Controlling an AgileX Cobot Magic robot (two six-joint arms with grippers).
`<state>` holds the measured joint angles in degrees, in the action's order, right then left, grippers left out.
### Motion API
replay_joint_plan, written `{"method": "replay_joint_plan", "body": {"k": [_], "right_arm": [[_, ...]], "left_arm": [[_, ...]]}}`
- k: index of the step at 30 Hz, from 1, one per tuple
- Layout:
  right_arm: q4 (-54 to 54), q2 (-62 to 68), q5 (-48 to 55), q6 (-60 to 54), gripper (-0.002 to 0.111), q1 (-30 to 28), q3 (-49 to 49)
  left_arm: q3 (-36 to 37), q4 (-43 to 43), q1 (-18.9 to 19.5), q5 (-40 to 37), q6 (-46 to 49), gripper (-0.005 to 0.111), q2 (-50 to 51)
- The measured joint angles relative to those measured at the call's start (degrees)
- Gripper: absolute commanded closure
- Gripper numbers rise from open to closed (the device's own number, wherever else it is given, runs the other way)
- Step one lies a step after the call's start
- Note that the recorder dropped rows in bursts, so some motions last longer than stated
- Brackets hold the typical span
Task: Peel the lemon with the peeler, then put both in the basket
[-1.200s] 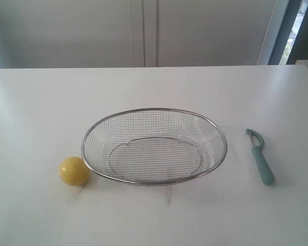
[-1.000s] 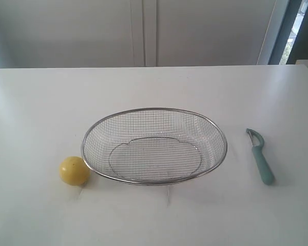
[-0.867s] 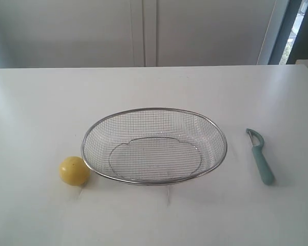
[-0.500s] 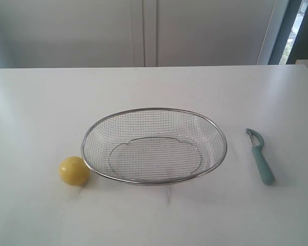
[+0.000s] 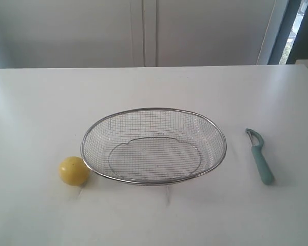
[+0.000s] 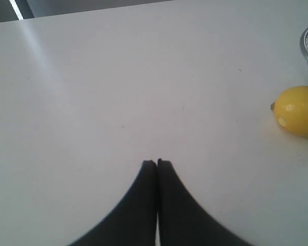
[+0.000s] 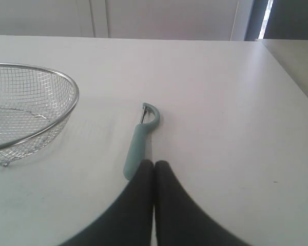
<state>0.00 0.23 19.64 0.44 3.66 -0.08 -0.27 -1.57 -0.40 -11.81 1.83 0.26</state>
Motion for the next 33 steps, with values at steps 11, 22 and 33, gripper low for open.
{"method": "replay_joint_plan", "body": {"k": [11,22,33], "right_arm": [[0.0,0.0,0.0,0.0,0.108,0.0,0.0],[0.0,0.0,-6.8,0.0,0.108,0.0,0.0],[0.0,0.0,-15.9,0.0,0.108,0.0,0.0]], "left_arm": [[0.0,0.0,0.0,0.1,0.0,0.107,0.0],[0.0,0.0,0.0,0.1,0.0,0.107,0.0],[0.0,0.0,0.0,0.1,0.0,0.107,0.0]]}}
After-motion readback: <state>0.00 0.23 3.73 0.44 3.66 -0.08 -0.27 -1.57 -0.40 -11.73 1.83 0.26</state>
